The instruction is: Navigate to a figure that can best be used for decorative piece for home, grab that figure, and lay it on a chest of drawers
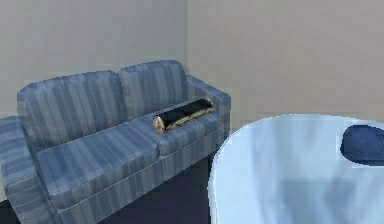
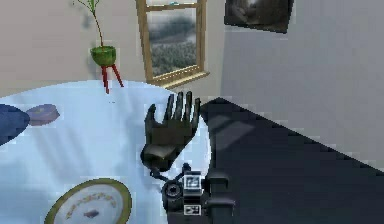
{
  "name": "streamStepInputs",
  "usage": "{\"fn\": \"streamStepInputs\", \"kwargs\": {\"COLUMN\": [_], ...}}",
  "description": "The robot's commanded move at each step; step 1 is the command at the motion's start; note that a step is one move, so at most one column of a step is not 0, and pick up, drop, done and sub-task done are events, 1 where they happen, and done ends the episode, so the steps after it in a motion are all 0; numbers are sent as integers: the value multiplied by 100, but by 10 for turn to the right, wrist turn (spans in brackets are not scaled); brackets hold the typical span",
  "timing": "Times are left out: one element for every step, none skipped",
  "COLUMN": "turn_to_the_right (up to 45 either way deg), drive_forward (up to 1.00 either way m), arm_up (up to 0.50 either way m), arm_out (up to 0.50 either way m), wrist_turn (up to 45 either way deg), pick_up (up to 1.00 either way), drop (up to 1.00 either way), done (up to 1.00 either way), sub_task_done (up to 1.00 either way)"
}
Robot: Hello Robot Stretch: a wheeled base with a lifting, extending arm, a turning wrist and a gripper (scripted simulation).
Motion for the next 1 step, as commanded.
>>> {"fn": "streamStepInputs", "kwargs": {"turn_to_the_right": [0], "drive_forward": [0], "arm_up": [18], "arm_out": [0], "wrist_turn": [0], "pick_up": [0], "drop": [0], "done": [0], "sub_task_done": [0]}}
